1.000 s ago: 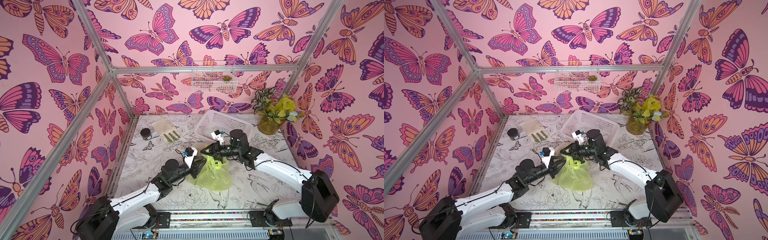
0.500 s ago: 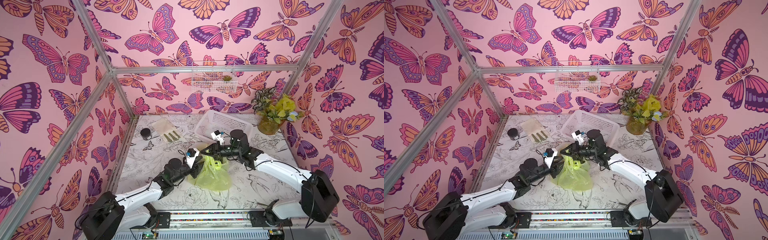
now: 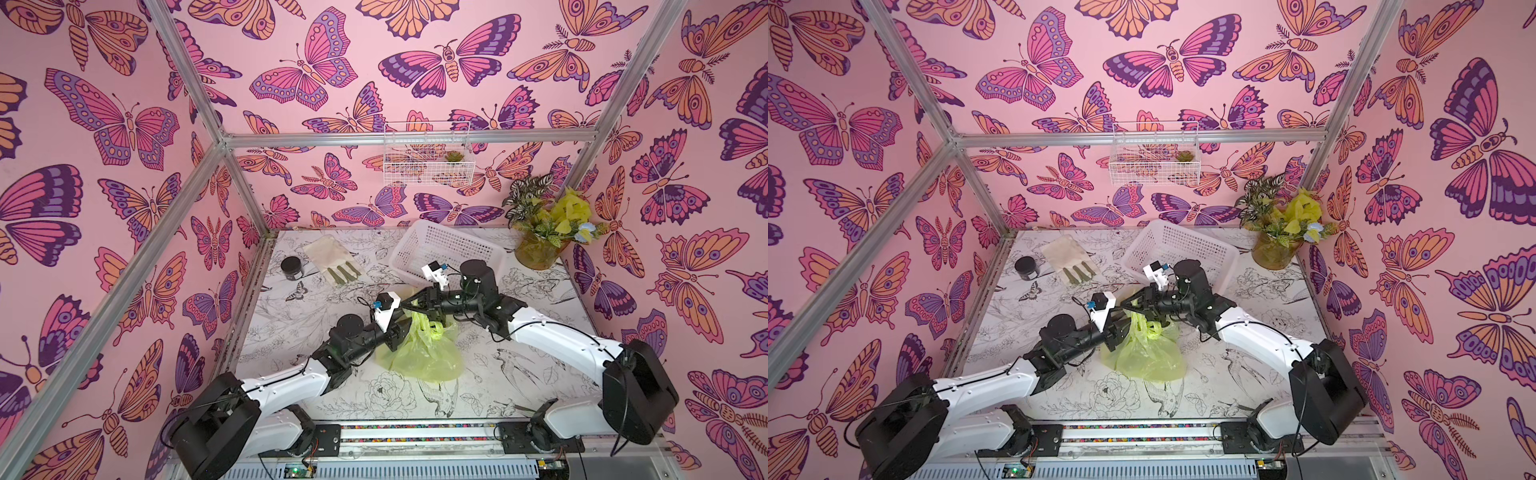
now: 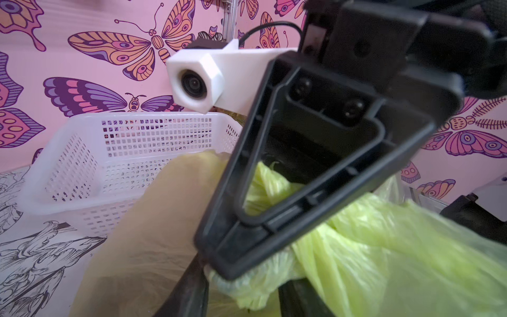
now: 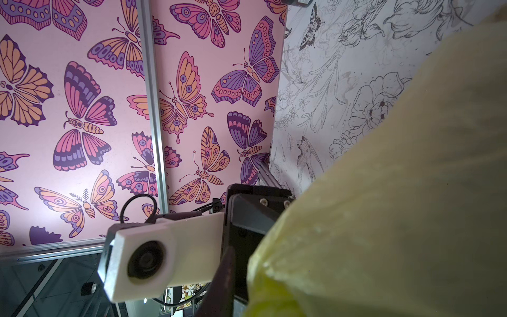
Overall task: Place the pineapple into a plastic bag & tie a knot
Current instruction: Tie the plastic bag at the center of the board.
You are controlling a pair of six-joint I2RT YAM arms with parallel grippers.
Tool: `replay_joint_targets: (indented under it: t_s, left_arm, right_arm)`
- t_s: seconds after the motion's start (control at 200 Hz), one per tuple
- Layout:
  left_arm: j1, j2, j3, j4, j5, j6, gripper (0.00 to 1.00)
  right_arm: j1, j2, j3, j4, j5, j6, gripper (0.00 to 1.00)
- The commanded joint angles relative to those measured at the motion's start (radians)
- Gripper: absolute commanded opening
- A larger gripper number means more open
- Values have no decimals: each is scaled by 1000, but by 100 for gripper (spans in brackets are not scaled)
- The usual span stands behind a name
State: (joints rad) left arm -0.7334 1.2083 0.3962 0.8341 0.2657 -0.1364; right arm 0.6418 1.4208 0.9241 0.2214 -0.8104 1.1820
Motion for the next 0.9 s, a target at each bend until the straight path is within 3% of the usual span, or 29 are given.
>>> replay_joint_targets:
  t_s: [0.0, 0.125, 0.23, 0.356, 0.566, 0.896]
  left_arm:
    - [3, 8, 18, 51, 37, -4, 31]
    - [4, 14, 23, 57, 58, -11, 13]
    - [4, 12, 18, 63, 58, -26, 0]
    - [3, 6, 19, 26, 51, -32, 0]
    - [2, -6, 22, -23, 23, -19, 0]
    - [2, 3, 29, -48, 30, -12, 0]
  right_arm:
    - [-4, -11, -14, 2, -9, 3, 22]
    - [-5, -17, -14, -12, -3, -6, 22]
    - [-8, -34, 5, -94, 17, -62, 30]
    - [-20, -72, 49, -266, 71, -177, 41]
    - [-32, -124, 122, -514, 146, -334, 49]
    - [-42, -209, 227, -837, 270, -554, 53]
